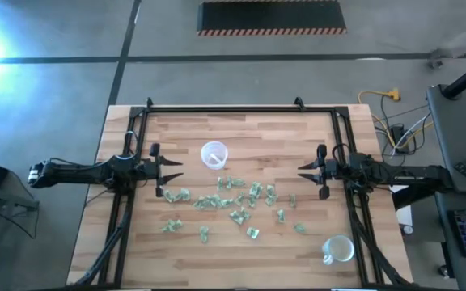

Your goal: Pick and place Stevia / Truvia into bins

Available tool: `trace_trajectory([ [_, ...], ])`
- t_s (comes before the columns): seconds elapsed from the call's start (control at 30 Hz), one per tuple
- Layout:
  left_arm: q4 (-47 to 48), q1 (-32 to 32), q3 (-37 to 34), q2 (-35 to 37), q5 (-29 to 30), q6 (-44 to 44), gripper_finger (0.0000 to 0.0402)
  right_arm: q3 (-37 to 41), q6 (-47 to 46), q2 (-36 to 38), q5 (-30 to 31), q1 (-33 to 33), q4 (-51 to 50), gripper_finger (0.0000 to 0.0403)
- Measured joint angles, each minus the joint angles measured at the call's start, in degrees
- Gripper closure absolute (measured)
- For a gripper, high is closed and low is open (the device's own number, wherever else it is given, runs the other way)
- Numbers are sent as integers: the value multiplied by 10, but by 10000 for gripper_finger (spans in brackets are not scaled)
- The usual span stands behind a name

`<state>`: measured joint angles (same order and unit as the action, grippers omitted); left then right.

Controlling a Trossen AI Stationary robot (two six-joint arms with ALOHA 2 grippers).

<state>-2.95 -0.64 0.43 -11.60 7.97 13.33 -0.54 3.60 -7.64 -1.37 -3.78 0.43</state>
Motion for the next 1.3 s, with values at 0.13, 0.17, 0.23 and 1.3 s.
trace_trajectory([
  [0.13,0,0,0,0,0,0,265,0,0,0,0,0,0,316],
  [0.17,0,0,0,0,0,0,265,0,0,0,0,0,0,316],
  [0.23,0,0,0,0,0,0,265,0,0,0,0,0,0,316],
  [1.3,-20,0,0,0,0,0,265,0,-33,0,0,0,59,316],
])
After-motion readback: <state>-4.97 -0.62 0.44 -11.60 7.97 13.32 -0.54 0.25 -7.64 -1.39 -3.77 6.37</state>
